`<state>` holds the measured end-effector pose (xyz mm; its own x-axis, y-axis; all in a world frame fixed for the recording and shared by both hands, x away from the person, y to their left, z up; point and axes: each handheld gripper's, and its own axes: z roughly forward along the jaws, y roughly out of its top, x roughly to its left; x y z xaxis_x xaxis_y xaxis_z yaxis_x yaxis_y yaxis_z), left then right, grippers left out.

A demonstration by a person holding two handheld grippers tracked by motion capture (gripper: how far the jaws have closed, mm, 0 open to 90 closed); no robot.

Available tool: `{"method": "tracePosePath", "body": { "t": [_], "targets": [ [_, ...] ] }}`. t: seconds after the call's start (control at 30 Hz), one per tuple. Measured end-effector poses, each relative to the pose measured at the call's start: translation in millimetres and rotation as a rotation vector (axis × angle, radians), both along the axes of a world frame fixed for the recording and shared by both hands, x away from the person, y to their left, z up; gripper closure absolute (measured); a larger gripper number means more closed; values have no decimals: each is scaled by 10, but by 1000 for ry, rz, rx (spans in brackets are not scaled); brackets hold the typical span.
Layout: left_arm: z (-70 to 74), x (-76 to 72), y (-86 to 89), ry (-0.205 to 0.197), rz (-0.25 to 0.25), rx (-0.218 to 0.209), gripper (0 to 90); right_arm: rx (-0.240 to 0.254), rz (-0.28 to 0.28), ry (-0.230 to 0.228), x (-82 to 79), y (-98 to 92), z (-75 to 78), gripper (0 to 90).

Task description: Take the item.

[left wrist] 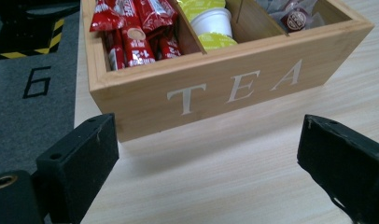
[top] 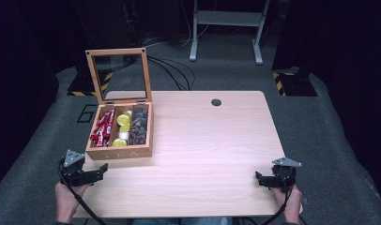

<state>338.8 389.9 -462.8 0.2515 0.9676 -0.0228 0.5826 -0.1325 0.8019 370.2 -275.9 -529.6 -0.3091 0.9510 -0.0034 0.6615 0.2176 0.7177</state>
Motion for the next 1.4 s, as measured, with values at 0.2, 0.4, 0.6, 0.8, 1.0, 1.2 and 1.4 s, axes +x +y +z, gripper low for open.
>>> {"method": "tracePosePath", "body": {
  "t": [0.2, 0.4, 0.6, 0.8, 1.0, 1.2, 1.4],
  "targets": [
    [92, 64, -20, -12, -7, 16, 58, 1, 5, -4, 7, -7, -4, 0],
    [184, 198, -3, -15, -13, 13, 71, 1, 7, -4, 8, -8, -4, 0],
    [272, 350, 27, -16, -16, 11, 76, 1, 7, -5, 7, -7, -4, 1],
    [354, 505, 37, -27, -16, 15, 82, 1, 7, -5, 7, -7, -4, 1],
    [392, 667, 51, -15, -20, 17, 90, 0, 7, -5, 7, -7, -4, 0],
    [393, 800, 88, -11, -17, 21, 98, -1, 6, -5, 5, -5, -2, 1],
    [374, 914, 153, -13, -14, 3, 116, -2, 7, -4, 4, -5, -1, 1]
  ]
}}
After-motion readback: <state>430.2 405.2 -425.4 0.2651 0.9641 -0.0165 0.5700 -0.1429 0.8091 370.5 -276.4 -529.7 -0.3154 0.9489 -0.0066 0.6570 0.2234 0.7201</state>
